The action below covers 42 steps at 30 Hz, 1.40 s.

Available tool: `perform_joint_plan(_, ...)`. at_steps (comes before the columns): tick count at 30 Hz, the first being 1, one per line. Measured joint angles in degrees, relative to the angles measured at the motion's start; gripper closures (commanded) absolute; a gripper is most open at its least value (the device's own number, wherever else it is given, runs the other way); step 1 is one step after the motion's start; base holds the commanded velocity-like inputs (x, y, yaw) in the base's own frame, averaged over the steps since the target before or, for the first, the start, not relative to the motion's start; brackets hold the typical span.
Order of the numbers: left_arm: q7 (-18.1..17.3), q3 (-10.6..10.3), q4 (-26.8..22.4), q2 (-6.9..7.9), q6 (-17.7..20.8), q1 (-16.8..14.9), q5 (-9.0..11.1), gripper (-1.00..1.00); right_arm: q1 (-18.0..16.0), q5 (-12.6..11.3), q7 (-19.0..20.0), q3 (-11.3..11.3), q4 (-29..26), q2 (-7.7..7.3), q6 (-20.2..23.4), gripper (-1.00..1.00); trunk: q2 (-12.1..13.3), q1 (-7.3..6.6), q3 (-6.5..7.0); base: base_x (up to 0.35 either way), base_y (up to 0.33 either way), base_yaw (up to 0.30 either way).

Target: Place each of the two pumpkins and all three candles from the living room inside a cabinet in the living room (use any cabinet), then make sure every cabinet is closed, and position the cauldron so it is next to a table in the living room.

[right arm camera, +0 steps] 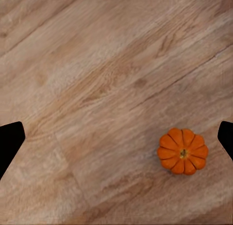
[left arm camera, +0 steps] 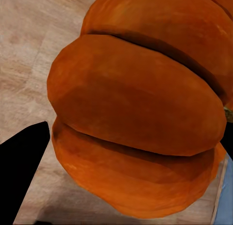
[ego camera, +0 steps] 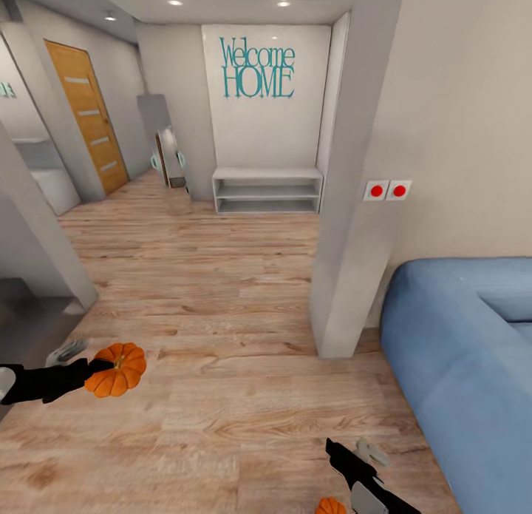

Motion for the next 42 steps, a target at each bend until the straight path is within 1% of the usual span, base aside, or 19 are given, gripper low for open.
perform_joint_plan(1,0.2,0.0,0.3,-0.33,0.0,0.0,-0.4,1.0,-0.3,0.3,-0.3,0.0,-0.3,0.0,-0.3,-1.0,0.0,0.0,0.0,0.0,0.0,0.0)
perform_joint_plan(2,0.3,0.0,0.7,-0.3,0.0,0.0,-0.7,1.0,-0.7,0.7,-0.6,0.0,-0.7,0.0,-0.6,-1.0,0.0,0.0,0.0,0.0,0.0,0.0)
perform_joint_plan(4,0.7,-0.1,1.0,-0.15,0.0,0.1,-1.8,1.0,-1.3,1.2,-0.4,-0.1,-1.2,-0.62,-1.3,-1.0,0.0,0.0,0.0,0.0,0.0,0.0)
perform_joint_plan(7,1.1,-0.2,1.0,-0.14,0.0,0.1,-1.1,1.0,-2.3,1.4,-0.6,-0.1,-2.2,-1.01,-2.3,-1.0,0.0,0.0,0.01,0.0,0.0,0.0)
perform_joint_plan(12,1.0,-0.2,1.0,-0.14,0.0,0.1,-1.1,1.0,-3.9,1.5,-0.6,0.0,-3.9,-1.1,-3.9,-1.0,0.0,0.0,0.01,0.0,0.0,0.0)
perform_joint_plan(17,0.7,-0.1,1.0,-0.14,0.0,0.2,-1.0,1.0,-5.6,1.5,-0.3,-0.1,-5.5,-1.11,-5.1,-1.0,-2.0,1.09,-0.89,0.0,0.0,0.0)
perform_joint_plan(18,0.7,-0.1,1.0,-0.13,0.0,0.1,-1.0,1.0,-5.9,1.5,-0.2,-0.1,-5.5,-1.11,-5.0,-1.0,-2.0,1.1,-0.89,0.0,0.0,0.0)
perform_joint_plan(20,0.6,-0.1,1.0,-0.14,0.0,0.1,-0.7,1.0,-6.5,1.5,-0.2,-0.1,-5.5,-1.11,-4.9,-1.0,-2.0,1.1,-0.89,0.0,0.0,0.0)
perform_joint_plan(24,0.5,-0.2,0.9,-0.14,0.0,0.1,1.0,1.0,-7.8,1.6,-0.1,-0.1,-5.5,-1.14,-3.9,-1.0,-2.0,1.1,-0.89,0.0,0.0,0.0)
perform_joint_plan(26,0.5,-0.2,0.9,-0.09,0.1,0.1,1.7,1.0,-8.5,1.5,-0.1,-0.2,-5.3,-1.32,-3.3,-1.0,-2.0,1.1,-0.89,0.0,0.0,0.0)
perform_joint_plan(28,0.4,-0.3,0.9,0.0,0.1,0.1,2.1,1.0,-9.1,1.4,-0.1,-0.3,-5.4,-1.93,-2.6,-1.0,-2.0,1.1,-0.89,0.0,0.0,0.0)
perform_joint_plan(29,0.4,-0.3,0.9,0.01,0.1,0.1,2.1,1.0,-10.3,1.5,-0.1,-0.4,-5.4,-2.28,8.1,-1.0,-2.0,1.1,-0.89,0.0,0.0,0.0)
perform_joint_plan(32,0.4,-0.3,0.9,0.03,0.1,0.1,2.2,1.0,-10.5,1.3,0.0,-0.5,-5.4,-2.85,16.0,-1.0,-2.0,1.1,-0.89,0.0,0.0,0.0)
perform_joint_plan(33,0.4,-0.3,0.9,0.04,0.1,0.1,2.2,1.0,-10.6,1.3,0.0,-0.5,-5.4,-2.89,17.3,-1.0,-2.0,1.1,-0.89,0.0,0.0,0.0)
perform_joint_plan(34,0.4,-0.4,0.9,0.04,0.1,0.1,2.2,1.0,-10.8,1.3,-0.1,-0.6,-5.5,-2.96,20.5,-1.0,-2.0,1.1,-0.89,0.0,0.0,0.0)
perform_joint_plan(37,0.4,-0.4,0.9,0.04,0.1,0.1,2.2,1.0,-11.6,1.4,-0.5,-0.6,-5.5,-2.96,25.8,-1.0,-2.0,1.1,-0.89,0.0,0.0,0.0)
perform_joint_plan(39,0.4,-0.4,0.9,0.04,0.1,0.1,2.2,1.0,-11.9,1.5,-0.6,-0.6,-5.5,-2.97,27.5,-1.0,-2.0,1.1,-0.89,0.0,0.0,0.0)
perform_joint_plan(42,0.4,-0.4,0.9,0.04,0.1,0.2,2.2,1.0,-12.2,1.5,-0.7,-0.6,-5.5,-2.99,29.9,-1.0,-3.2,1.75,-1.43,0.0,0.0,0.0)
